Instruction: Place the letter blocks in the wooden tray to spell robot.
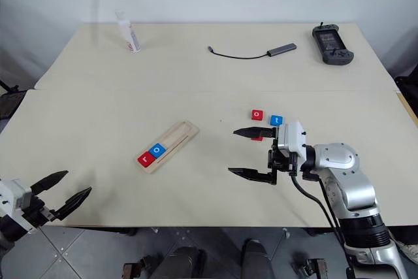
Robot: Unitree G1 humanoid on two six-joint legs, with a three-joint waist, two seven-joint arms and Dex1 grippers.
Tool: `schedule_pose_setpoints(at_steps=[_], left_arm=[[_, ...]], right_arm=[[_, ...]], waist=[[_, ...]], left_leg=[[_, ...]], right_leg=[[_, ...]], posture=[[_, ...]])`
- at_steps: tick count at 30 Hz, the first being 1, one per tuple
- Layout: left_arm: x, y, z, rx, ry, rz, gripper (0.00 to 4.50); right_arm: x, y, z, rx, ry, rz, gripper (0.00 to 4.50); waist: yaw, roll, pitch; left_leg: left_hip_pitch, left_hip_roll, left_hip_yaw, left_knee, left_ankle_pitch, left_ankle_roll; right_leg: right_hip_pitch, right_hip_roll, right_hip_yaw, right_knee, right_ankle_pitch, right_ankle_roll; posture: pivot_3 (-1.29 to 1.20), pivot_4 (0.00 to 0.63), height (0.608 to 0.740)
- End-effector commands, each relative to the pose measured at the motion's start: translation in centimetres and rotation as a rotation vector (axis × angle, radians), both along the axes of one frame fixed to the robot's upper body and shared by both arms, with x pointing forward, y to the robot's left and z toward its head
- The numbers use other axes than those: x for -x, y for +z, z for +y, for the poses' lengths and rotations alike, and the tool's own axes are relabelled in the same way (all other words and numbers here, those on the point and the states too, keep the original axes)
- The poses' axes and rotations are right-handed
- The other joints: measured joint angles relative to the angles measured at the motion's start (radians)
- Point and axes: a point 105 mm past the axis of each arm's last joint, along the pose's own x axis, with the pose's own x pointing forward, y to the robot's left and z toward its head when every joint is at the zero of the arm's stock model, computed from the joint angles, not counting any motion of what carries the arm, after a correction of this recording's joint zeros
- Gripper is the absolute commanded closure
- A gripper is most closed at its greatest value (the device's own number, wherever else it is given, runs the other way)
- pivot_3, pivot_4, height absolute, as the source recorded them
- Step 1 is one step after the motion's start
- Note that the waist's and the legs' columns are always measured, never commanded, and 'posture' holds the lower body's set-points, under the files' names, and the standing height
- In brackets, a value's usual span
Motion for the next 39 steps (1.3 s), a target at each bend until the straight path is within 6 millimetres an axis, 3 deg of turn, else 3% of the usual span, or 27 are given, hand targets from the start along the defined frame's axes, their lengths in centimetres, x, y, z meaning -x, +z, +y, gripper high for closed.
schedule_pose_setpoints(at_steps=[1, 5, 8, 11, 18, 30, 35, 39], left_arm=[[-0.8, 2.0, -2.1, 0.004, -0.103, -0.046, 0.0], [-3.3, 2.8, -6.6, -0.048, -0.239, -0.076, 0.0], [-5.9, 2.3, -8.4, -0.101, -0.21, -0.07, 0.0], [-6.9, 1.6, -9.4, -0.106, -0.201, -0.047, 0.0], [-7.2, -0.1, -10.6, -0.079, -0.241, 0.018, 0.0], [-6.9, -2.1, -9.6, -0.132, -0.209, 0.133, 0.0], [-6.8, -2.4, -9.8, -0.126, -0.231, 0.145, 1.09], [-7.0, -0.4, -12.0, -0.071, -0.365, 0.047, 1.1]], right_arm=[[0.1, 0.7, -0.3, -0.01, -0.01, -0.038, 0.02], [-0.1, 0.5, -0.7, -0.005, -0.049, -0.043, 0.02], [-0.2, 0.5, -1.1, -0.006, -0.083, -0.042, 0.02], [-0.1, 0.5, -1.4, -0.005, -0.108, -0.048, 0.02], [0.3, 0.4, -1.6, -0.005, -0.144, -0.051, 0.02], [0.0, 0.6, -1.4, -0.027, -0.179, -0.065, 0.02], [-0.1, 0.5, -1.6, -0.028, -0.188, -0.067, 0.0], [-0.1, 0.7, -2.3, -0.009, -0.215, -0.07, 0.0]], waist=[[-0.002, 0.0, 0.0], [0.006, 0.0, 0.0], [0.007, 0.0, 0.0], [-0.005, 0.0, 0.0], [-0.019, 0.0, 0.0], [-0.018, 0.0, 0.0], [-0.018, 0.0, -0.001], [-0.017, 0.0, -0.001]], left_leg=[[0.0, 0.0, 0.0, 0.0, 0.0, 0.0], [0.0, 0.0, 0.0, 0.001, 0.0, 0.0], [0.0, -0.001, 0.0, 0.001, 0.0, 0.0], [0.0, -0.001, 0.001, 0.0, 0.0, 0.0], [0.001, 0.0, 0.004, 0.0, 0.0, 0.0], [0.002, 0.0, 0.004, 0.0, 0.0, 0.0], [0.004, 0.0, 0.005, 0.0, 0.0, 0.0], [0.004, 0.0, 0.006, 0.0, 0.0, 0.0]], right_leg=[[0.0, 0.0, 0.0, 0.0, 0.0, 0.0], [0.0, 0.0, 0.0, 0.001, 0.0, 0.0], [0.0, 0.0, 0.0, 0.001, 0.0, 0.0], [-0.001, 0.0, 0.0, 0.006, 0.0, 0.0], [-0.002, 0.0, 0.0, 0.007, 0.0, 0.0], [-0.001, 0.0, 0.0, 0.007, 0.0, 0.0], [-0.001, 0.0, 0.001, 0.006, 0.0, 0.0], [-0.001, 0.0, 0.002, 0.006, 0.0, 0.0]], posture=[[0.0, 0.15, 0.74], [0.0, 0.15, 0.74], [0.0, 0.15, 0.74], [0.0, 0.15, 0.74], [0.0, 0.15, 0.74], [0.0, 0.15, 0.74], [0.0, 0.15, 0.74], [0.0, 0.15, 0.74]])
